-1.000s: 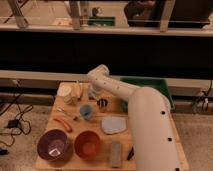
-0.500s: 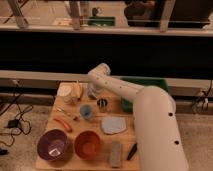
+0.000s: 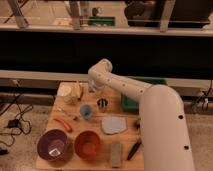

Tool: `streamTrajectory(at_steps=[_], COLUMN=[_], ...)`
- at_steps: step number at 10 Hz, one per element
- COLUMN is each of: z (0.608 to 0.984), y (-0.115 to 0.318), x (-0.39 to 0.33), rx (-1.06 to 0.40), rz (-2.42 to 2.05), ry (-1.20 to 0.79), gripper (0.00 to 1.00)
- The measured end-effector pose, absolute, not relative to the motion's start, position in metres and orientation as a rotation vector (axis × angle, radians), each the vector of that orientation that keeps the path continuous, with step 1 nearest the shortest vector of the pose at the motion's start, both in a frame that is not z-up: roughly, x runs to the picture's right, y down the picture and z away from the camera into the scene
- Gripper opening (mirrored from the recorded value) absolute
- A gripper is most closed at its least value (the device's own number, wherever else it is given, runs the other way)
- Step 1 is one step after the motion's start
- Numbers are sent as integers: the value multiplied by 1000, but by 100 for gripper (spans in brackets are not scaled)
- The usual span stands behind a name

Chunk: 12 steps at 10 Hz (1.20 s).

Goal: Place sponge in metal cup

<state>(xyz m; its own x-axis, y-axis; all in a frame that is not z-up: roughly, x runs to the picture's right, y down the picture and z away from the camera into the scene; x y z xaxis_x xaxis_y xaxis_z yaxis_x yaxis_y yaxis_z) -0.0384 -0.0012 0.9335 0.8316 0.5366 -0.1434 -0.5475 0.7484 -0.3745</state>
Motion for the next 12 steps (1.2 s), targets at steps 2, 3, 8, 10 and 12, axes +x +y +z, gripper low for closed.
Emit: streamTrajectory(at_steps=[2, 3, 8, 10, 12], z=[921, 914, 888, 878, 871], y=[-9, -12, -10, -6, -3], x=[-31, -28, -17, -11, -7], rx=[-394, -382, -355, -348, -344], rz=[591, 588, 576, 568, 561], ry=[28, 26, 19, 21, 24], gripper=[1, 1, 1, 1, 1])
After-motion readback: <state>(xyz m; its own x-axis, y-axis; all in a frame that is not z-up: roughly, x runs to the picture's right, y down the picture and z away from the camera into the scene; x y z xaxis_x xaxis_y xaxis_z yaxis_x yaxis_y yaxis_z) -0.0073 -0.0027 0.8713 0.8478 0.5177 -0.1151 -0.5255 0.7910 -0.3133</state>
